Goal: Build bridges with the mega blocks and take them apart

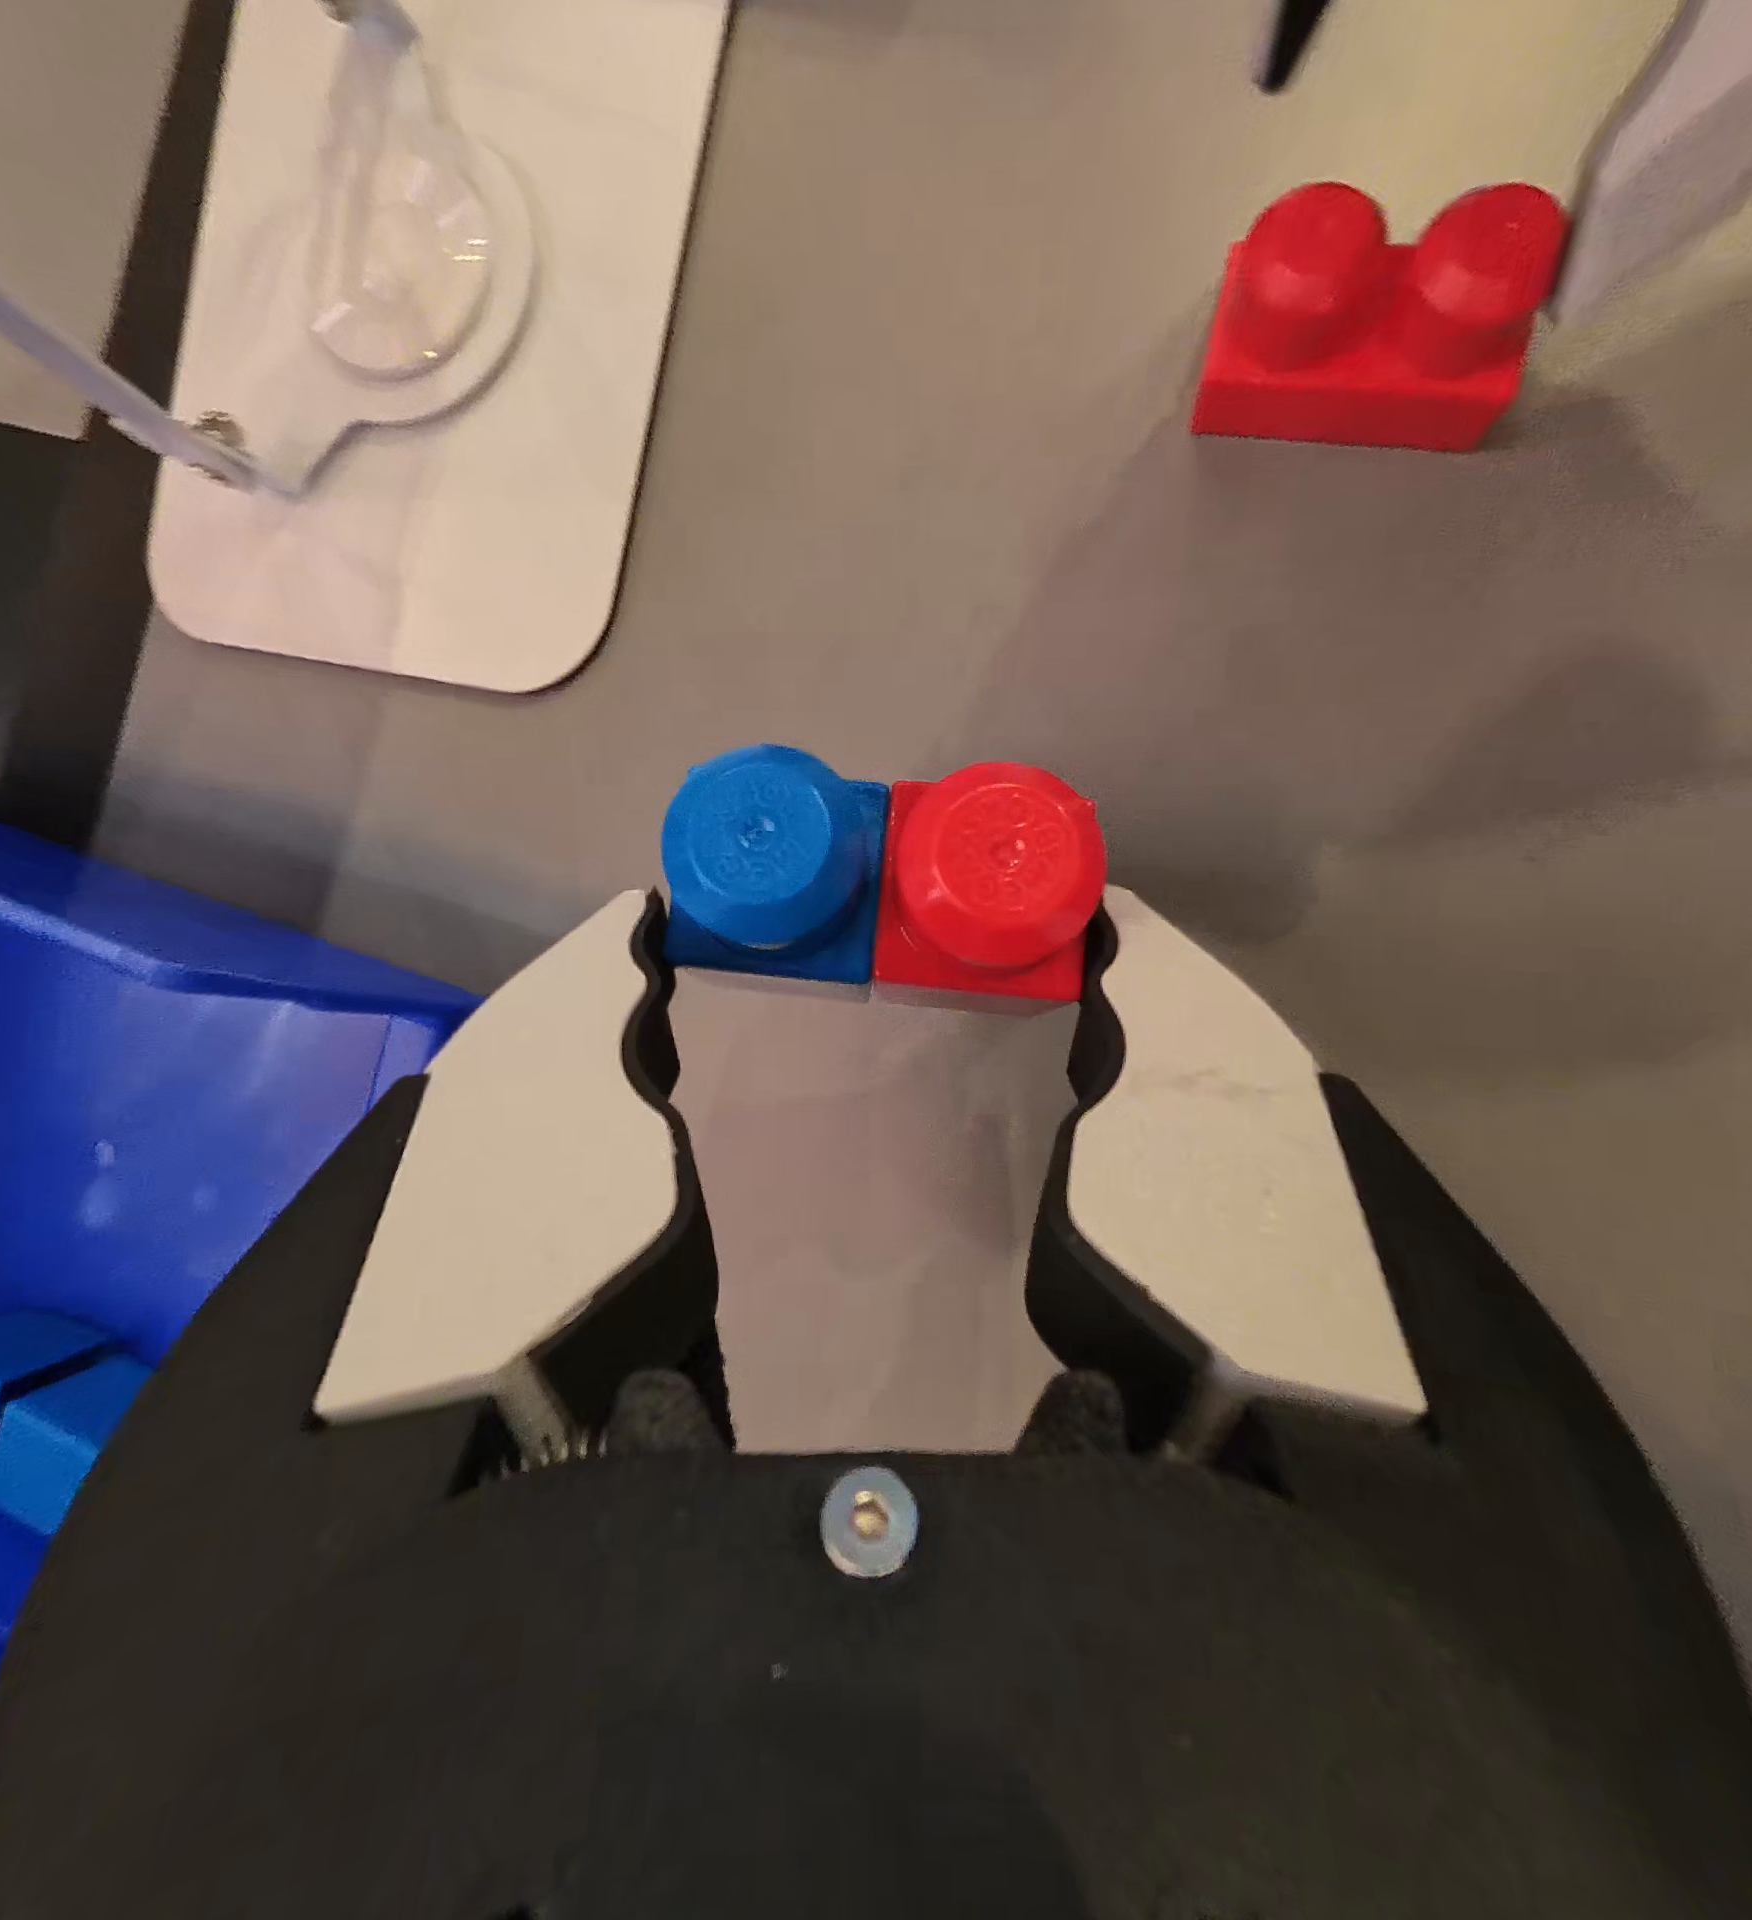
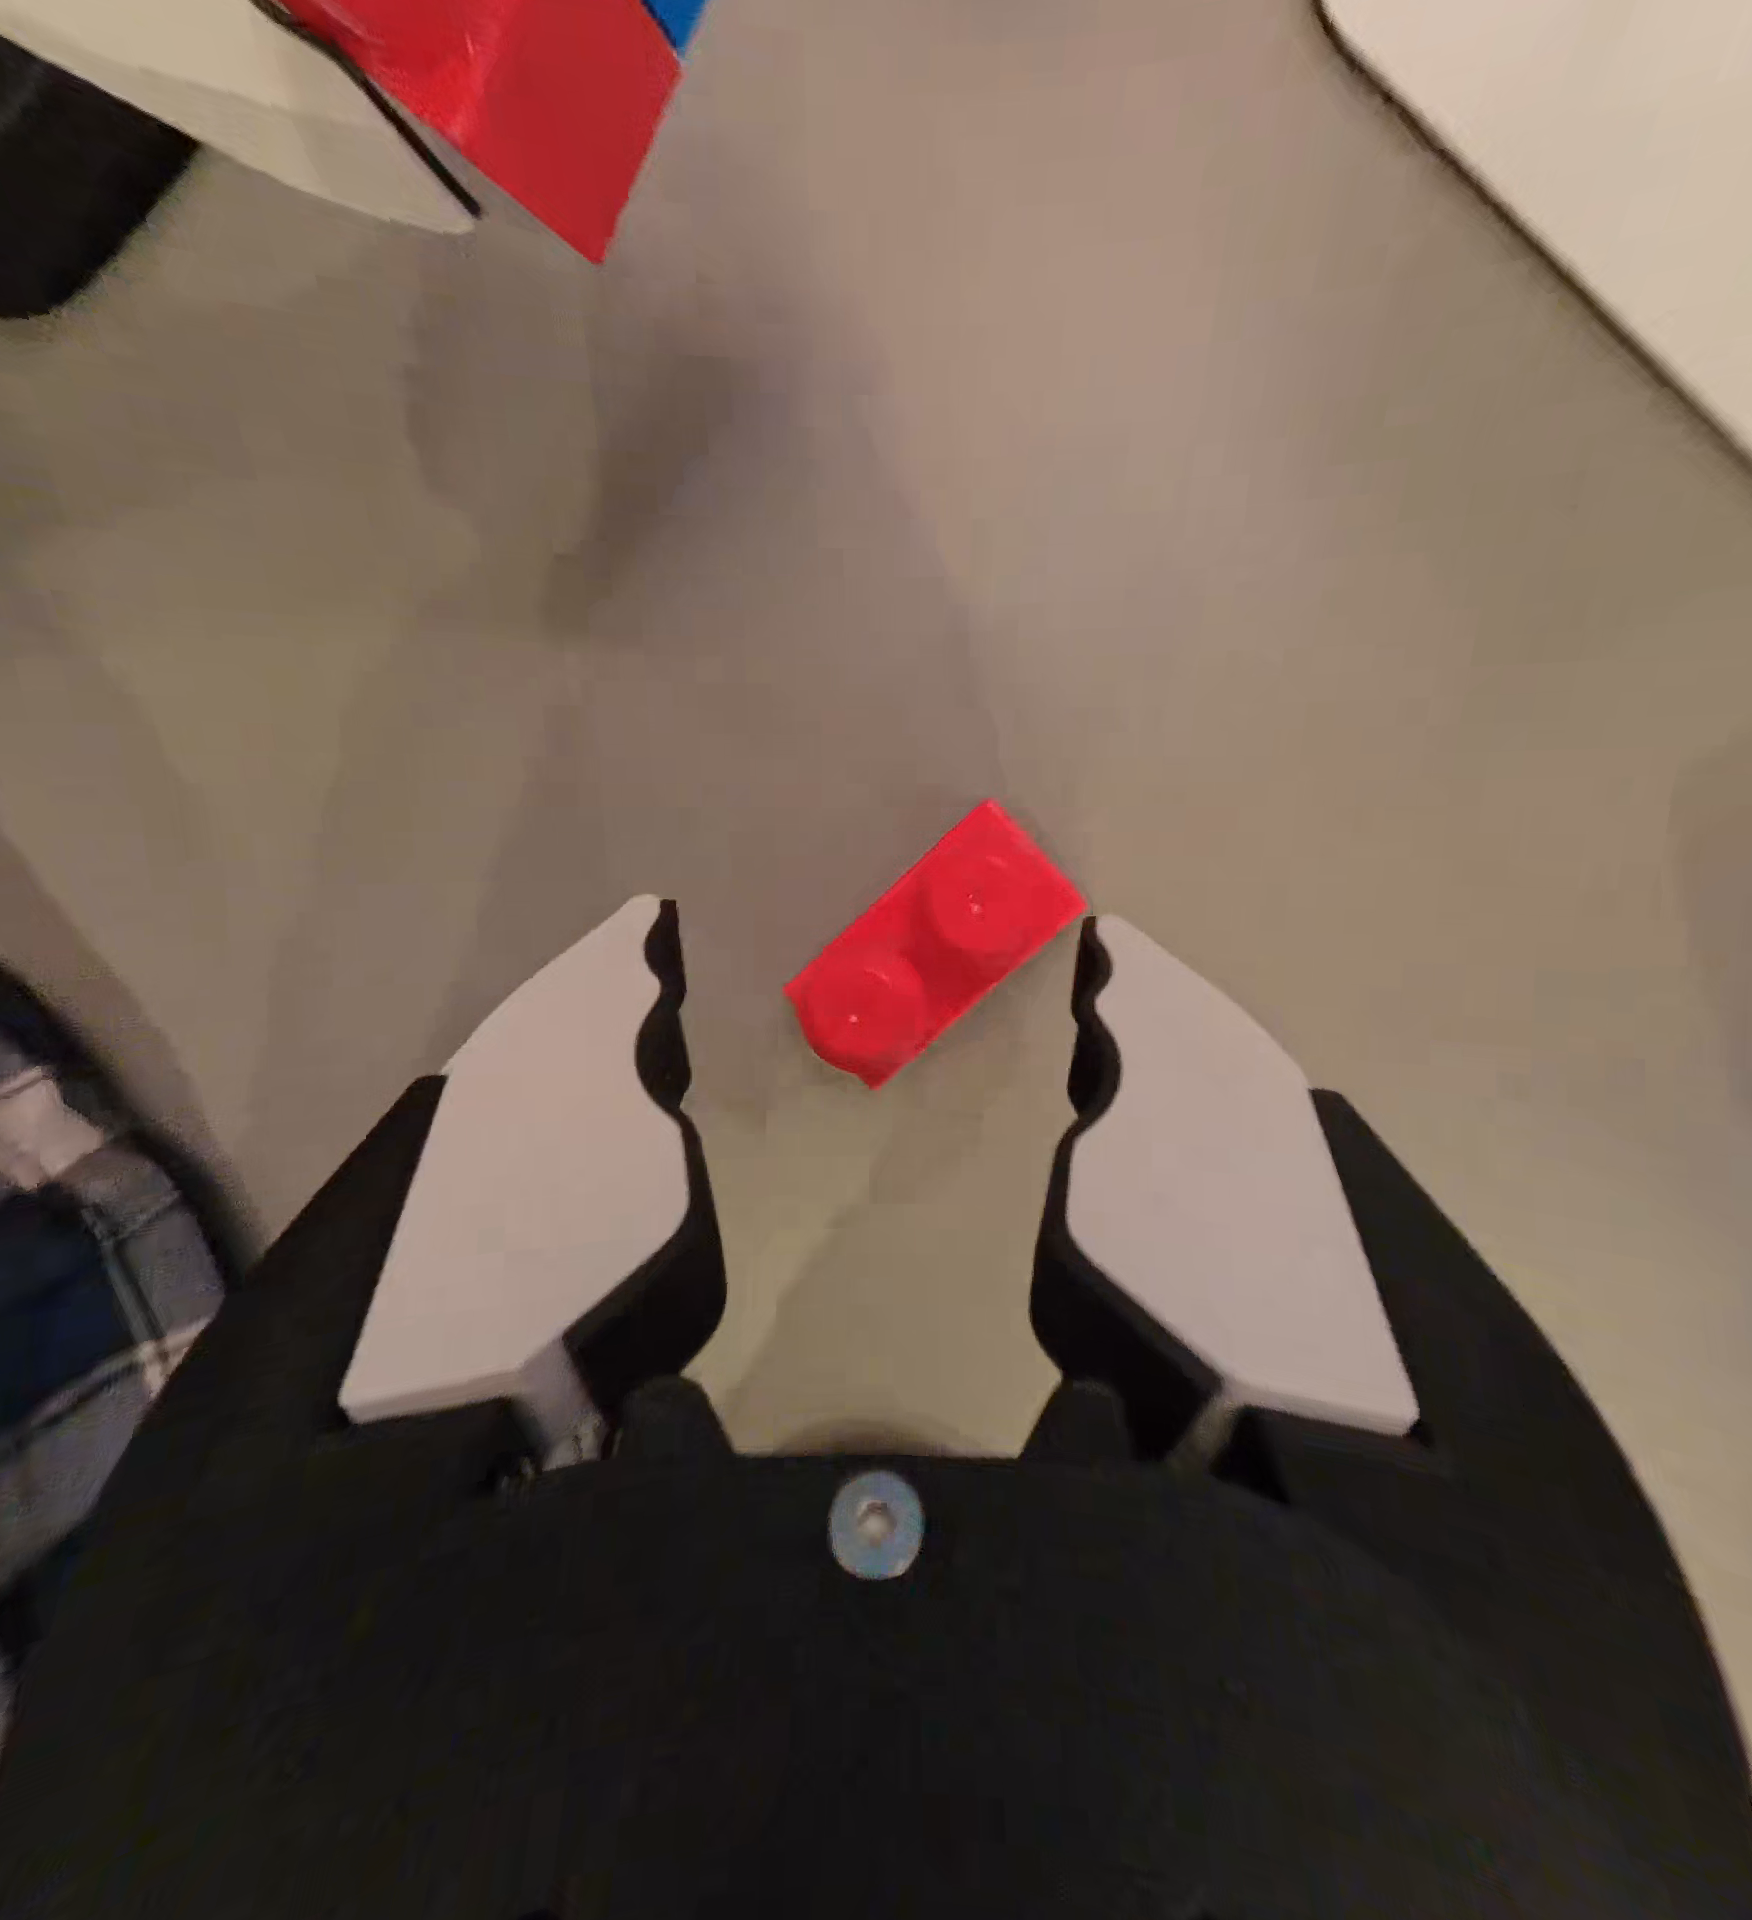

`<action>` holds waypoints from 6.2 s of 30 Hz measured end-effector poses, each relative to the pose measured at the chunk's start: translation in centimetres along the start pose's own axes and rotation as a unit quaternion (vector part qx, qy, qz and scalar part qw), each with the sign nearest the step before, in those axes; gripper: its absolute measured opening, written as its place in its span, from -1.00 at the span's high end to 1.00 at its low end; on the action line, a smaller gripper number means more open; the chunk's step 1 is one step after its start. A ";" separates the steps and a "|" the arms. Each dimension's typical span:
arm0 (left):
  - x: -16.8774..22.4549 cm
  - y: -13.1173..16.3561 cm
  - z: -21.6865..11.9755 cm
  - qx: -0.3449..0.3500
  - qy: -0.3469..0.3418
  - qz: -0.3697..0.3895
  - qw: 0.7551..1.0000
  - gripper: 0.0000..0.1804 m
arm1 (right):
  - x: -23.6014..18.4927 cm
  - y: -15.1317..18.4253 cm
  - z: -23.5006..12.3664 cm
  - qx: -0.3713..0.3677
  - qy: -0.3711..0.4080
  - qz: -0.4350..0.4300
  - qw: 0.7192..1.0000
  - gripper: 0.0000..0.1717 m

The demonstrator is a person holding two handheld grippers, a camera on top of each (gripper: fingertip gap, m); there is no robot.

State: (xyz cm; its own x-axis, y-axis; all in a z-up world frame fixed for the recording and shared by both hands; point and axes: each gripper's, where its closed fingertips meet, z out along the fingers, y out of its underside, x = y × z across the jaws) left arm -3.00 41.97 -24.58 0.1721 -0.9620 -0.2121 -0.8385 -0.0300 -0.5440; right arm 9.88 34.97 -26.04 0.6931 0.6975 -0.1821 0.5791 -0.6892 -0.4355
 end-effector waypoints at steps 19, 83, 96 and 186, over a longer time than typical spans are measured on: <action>-0.7 -3.4 -0.6 0.059 -0.107 0.029 0.992 0.18 | -1.3 -7.6 -5.0 0.246 -0.002 0.038 0.969 0.57; -3.3 -13.6 -3.9 0.070 -0.337 0.178 0.922 0.19 | -0.9 -12.7 -11.0 0.459 0.099 0.025 0.883 0.65; -1.4 -13.7 -3.4 0.160 -0.146 0.077 0.973 0.18 | -1.9 -12.9 -16.1 0.478 0.060 -0.092 0.872 -0.07; 11.0 -21.0 -11.9 0.356 0.478 0.055 0.801 0.19 | -9.5 -9.7 -16.9 0.306 0.221 -0.636 0.673 -0.34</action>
State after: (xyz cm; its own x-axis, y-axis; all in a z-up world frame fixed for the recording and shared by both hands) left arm 10.34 28.78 -5.89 -0.6422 -0.7270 0.2428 -0.2559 -0.0953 -0.9620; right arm 4.93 31.68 -5.23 -0.0569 0.4278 0.9021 0.6329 0.7142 -0.2988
